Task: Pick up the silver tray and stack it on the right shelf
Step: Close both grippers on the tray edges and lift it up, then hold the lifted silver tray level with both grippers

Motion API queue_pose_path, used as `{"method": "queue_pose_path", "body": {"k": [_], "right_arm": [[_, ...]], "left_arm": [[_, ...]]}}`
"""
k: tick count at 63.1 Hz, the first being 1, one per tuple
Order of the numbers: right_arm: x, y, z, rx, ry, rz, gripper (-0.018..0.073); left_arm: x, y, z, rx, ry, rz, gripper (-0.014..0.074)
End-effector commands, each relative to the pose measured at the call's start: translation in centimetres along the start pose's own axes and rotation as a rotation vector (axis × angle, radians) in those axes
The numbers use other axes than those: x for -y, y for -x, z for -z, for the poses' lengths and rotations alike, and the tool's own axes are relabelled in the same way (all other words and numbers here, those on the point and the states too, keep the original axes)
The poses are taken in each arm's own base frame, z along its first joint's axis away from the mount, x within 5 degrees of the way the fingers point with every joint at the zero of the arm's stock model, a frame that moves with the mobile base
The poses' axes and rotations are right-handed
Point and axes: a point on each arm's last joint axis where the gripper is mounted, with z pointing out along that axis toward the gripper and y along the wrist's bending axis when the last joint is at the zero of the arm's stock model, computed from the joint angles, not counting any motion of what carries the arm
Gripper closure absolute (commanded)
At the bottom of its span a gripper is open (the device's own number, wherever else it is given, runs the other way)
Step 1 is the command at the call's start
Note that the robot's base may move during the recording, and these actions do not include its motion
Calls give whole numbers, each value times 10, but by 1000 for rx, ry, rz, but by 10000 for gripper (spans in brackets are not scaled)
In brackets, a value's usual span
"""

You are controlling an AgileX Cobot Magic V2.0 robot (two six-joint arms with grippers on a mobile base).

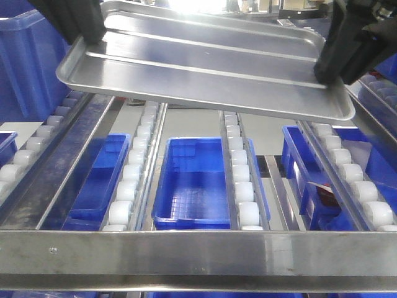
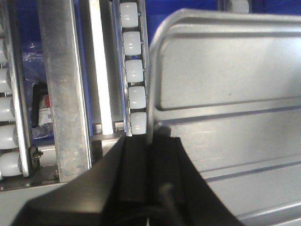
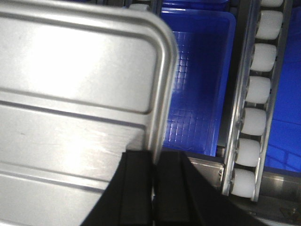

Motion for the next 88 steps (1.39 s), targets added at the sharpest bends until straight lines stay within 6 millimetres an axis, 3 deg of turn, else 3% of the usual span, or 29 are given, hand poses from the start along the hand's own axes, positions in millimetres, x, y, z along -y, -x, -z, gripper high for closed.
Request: {"method": "queue_pose_path", "body": {"k": [1,88], "right_arm": [[2,6,12,48,-14,47,502],[2,5,11,43,-16,47,502]], "left_arm": [[-4,8,24,96,4,-19,696],[-3,7,23,91,1,-24,697]]}}
